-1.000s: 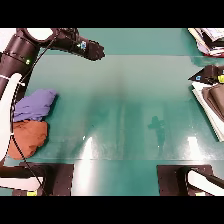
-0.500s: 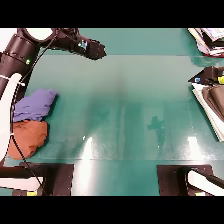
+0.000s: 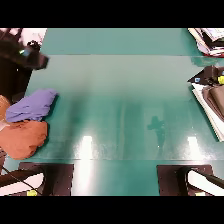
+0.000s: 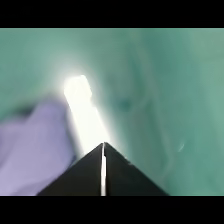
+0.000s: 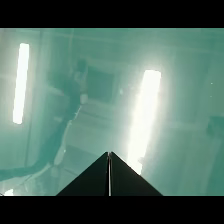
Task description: Fold the shirts.
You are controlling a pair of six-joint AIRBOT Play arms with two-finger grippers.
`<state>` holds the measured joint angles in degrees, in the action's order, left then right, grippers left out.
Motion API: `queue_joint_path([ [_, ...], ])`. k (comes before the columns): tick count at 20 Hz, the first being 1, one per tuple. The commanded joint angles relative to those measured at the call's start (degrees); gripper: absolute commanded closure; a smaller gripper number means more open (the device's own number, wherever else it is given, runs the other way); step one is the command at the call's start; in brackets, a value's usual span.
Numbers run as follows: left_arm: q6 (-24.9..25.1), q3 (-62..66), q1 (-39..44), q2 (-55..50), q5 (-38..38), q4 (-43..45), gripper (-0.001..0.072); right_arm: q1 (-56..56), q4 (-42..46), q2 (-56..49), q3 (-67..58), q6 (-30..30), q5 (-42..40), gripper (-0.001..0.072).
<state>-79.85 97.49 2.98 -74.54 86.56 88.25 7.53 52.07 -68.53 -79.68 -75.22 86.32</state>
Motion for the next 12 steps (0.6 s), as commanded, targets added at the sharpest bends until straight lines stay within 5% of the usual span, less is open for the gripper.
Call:
queue_joint_path([
  [1,-2.4,-9.18,-7.96,2.4,3.34,6.08,0.0172,-0.04,0.0,0.02,0.02,-0.42,-0.39,0.0696],
  [2,-3.78,-13.07,-9.46,2.4,0.76,6.08,-0.0013,-0.04,0.02,0.0,0.02,-0.39,-0.44,0.0697],
  [8,-5.77,-33.68,-12.68,2.27,-20.7,6.49,-0.0013,-0.04,0.0,0.0,0.02,-0.42,-0.85,0.0697],
  [11,-5.81,-39.21,-12.68,2.27,-24.74,6.75,-0.0013,-0.04,0.02,0.0,0.02,-0.44,-0.85,0.0696],
  [12,-5.88,-39.52,-12.68,2.29,-24.22,6.97,0.0117,-0.04,0.04,0.0,0.02,-0.42,-0.9,0.0696],
])
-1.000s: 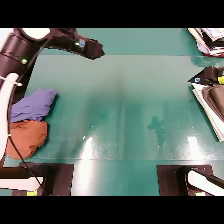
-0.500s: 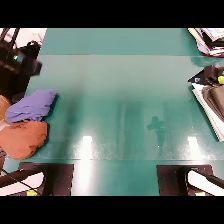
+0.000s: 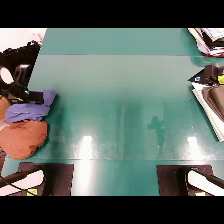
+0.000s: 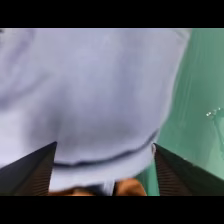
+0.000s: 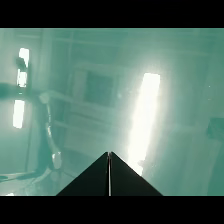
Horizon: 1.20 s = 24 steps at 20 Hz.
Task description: Fold the shirts.
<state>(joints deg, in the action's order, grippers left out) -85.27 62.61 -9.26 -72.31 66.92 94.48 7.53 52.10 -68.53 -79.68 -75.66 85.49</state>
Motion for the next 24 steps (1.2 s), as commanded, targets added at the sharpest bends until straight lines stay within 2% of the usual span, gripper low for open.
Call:
queue_joint_path([
  [1,-0.24,-4.63,-0.44,0.07,-3.43,0.76,0.0421,-0.04,0.02,0.0,0.02,0.02,-0.2,0.0697],
  [2,-0.24,-4.63,-0.44,0.07,-2.75,0.74,0.0625,-0.04,0.0,0.0,0.02,0.0,-0.46,0.0696],
  [3,-0.26,-4.57,-0.44,0.11,-2.14,0.74,0.0684,-0.04,0.0,0.0,0.02,0.0,-0.59,0.0697],
  [8,-0.42,4.9,-0.44,5.84,1.09,0.02,0.0685,-0.04,-0.11,0.72,-0.07,0.02,-1.4,0.0696],
  [11,-0.26,18.43,-0.42,13.27,2.71,-2.45,0.0685,-0.02,-0.11,3.23,-2.89,0.0,-3.91,0.0697],
  [14,-0.22,32.68,1.27,17.66,7.65,-9.73,0.0686,-0.02,-0.09,5.2,-9.81,0.0,-6.4,0.0697],
  [17,-0.24,41.42,11.5,18.16,9.77,-10.03,0.0687,-0.04,-0.07,6.34,-16.83,0.02,-7.48,0.0696],
  [24,-1.53,33.79,39.63,8.63,11.26,-10.58,0.0686,-0.04,-0.09,6.36,-24.35,0.0,-5.6,0.0696],
])
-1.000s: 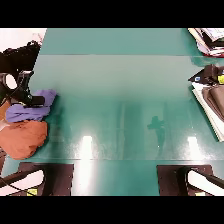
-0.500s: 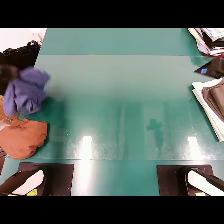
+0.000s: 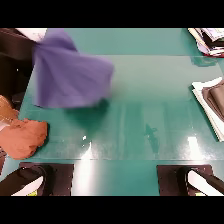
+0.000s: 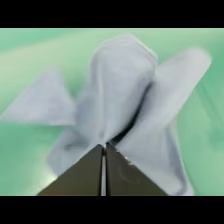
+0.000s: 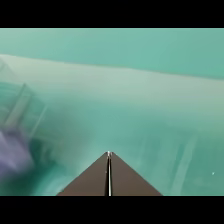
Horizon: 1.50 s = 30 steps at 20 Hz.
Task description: Fold the shirts.
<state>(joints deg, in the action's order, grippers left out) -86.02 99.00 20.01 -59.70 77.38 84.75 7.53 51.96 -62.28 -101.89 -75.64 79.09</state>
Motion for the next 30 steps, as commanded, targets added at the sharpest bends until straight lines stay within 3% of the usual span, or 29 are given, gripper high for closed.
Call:
queue_joint_path([
  [1,-0.76,-4.04,14.1,-6.4,0.59,-1.95,0.0685,-0.04,0.04,0.11,-1.86,-0.04,1.44,0.0696],
  [4,-0.02,-5.92,23.96,-15.21,-2.14,-7.04,0.0651,-0.04,0.04,0.11,-0.31,-0.11,4.04,0.0696],
  [5,1.79,-5.92,26.12,-17.7,-3.8,-7.82,0.0385,-0.04,0.04,0.11,0.46,-0.72,4.55,0.0696],
  [6,3.21,-5.92,27.61,-19.65,-5.68,-7.43,0.0167,-0.04,0.07,0.11,1.2,-1.55,5.18,0.0696],
  [9,4.55,-5.68,25.73,-20.68,-6.95,0.22,0.0159,-0.04,0.07,0.11,2.97,-2.54,6.73,0.0696],
  [12,3.3,-4.98,16.52,-20.55,-3.98,9.6,0.0159,-0.04,0.07,0.2,3.8,-2.54,7.02,0.0696],
  [16,1.77,-7.8,-1.31,-20.76,-3.48,3.54,0.0159,-0.04,0.13,0.22,3.8,-2.54,6.93,0.0696],
  [20,2.56,-19.45,-13.84,-21.09,-10.05,-4.48,0.0159,-0.04,0.15,0.22,3.8,-2.54,6.91,0.0696],
  [23,4.28,-26.01,-16.98,-23.85,-14.47,-4.83,0.0159,-0.02,0.72,0.2,3.8,-2.54,6.95,0.0696],
  [30,9.57,-26.56,-17.18,-31.26,-21.42,-13.25,0.0161,-0.04,0.7,0.26,11.8,-2.58,7.13,0.0697],
])
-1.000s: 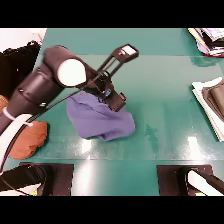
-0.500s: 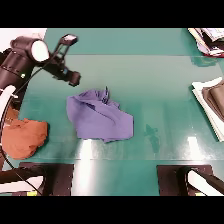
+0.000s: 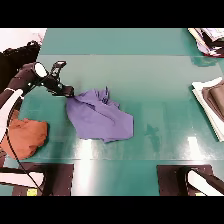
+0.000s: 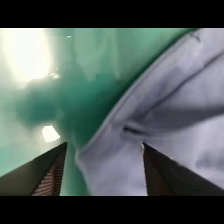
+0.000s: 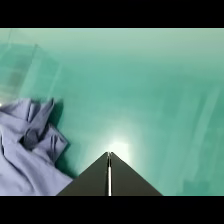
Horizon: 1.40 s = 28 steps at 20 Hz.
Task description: Fold the shirts.
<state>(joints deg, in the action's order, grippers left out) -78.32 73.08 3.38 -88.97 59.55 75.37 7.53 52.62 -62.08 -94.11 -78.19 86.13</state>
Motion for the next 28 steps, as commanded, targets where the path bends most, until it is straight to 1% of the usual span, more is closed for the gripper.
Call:
queue_joint_path([
  [1,1.9,-0.59,-0.55,-2.1,-3.63,-3.82,0.0162,-0.04,0.04,0.07,6.51,-0.02,-0.11,0.0697],
  [2,1.92,-0.59,-0.55,-2.1,-3.56,-3.85,0.0268,-0.04,0.04,0.07,9.38,-0.02,-0.59,0.0697],
  [3,1.95,-0.59,-0.55,-2.1,-3.45,-3.85,0.0405,-0.04,0.02,0.04,12.44,0.0,-1.31,0.0697],
  [4,2.21,-0.59,-0.55,-2.1,-3.45,-3.87,0.0461,-0.04,0.02,0.04,15.41,0.0,-2.29,0.0697],
  [6,2.27,-0.59,-0.55,-2.1,-2.58,-3.85,0.0463,-0.37,0.02,0.04,21.81,0.04,-4.13,0.0697],
  [9,2.43,-0.76,-0.55,-2.21,-0.5,-3.78,0.0462,-3.87,0.04,0.02,30.84,0.28,-8.52,0.0697],
  [10,3.63,-0.85,-0.55,-2.23,0.17,-3.78,0.0461,-5.42,0.02,0.02,33.09,0.28,-10.27,0.0696],
  [11,4.98,-0.9,-0.55,-2.21,0.98,-3.58,0.0462,-7.15,0.04,0.02,35.19,0.28,-12.15,0.0697],
  [13,5.18,-0.9,-0.55,-2.21,1.46,-3.32,0.0462,-10.14,0.0,0.02,38.07,0.26,-15.34,0.0696],
  [15,5.16,-0.9,-0.55,-2.21,1.7,-3.34,0.0465,-12.72,0.07,0.0,39.41,0.26,-16.2,0.0697],
  [16,5.16,-0.87,-0.55,-2.21,1.75,-3.37,0.0628,-13.84,0.04,0.02,39.74,0.26,-16.52,0.0696],
  [17,5.18,-0.81,-0.57,-2.14,1.75,-3.41,0.0684,-14.88,0.04,0.0,40.02,0.26,-16.83,0.0691],
  [18,5.03,-0.44,-0.57,-2.03,2.01,-3.39,0.0684,-15.8,-0.09,-0.17,40.5,0.24,-17.33,0.0626],
  [19,4.76,0.37,-0.57,-1.64,2.27,-3.39,0.0684,-16.96,-0.13,-0.92,41.07,0.22,-17.99,0.0435],
  [20,4.79,1.57,-0.57,-0.94,2.67,-3.39,0.0684,-18.21,-0.15,-2.1,41.68,0.22,-18.43,0.0342],
  [22,4.76,4.02,-0.55,0.87,3.39,-3.48,0.0684,-21.7,-0.79,-5.9,42.99,0.22,-19.26,0.0342],
  [24,4.79,6.25,-0.55,2.36,4.61,-3.48,0.0684,-25.88,-3.23,-11.04,43.56,0.31,-21.38,0.0342],
  [27,4.79,6.88,-0.55,3.45,4.76,-3.63,0.0684,-32.02,-8.15,-18.86,41.62,4.33,-23.87,0.0335],
  [28,4.79,6.88,-0.55,3.45,5.14,-3.63,0.0684,-33.68,-8.02,-21.22,40.11,4.35,-24.04,0.0335],
])
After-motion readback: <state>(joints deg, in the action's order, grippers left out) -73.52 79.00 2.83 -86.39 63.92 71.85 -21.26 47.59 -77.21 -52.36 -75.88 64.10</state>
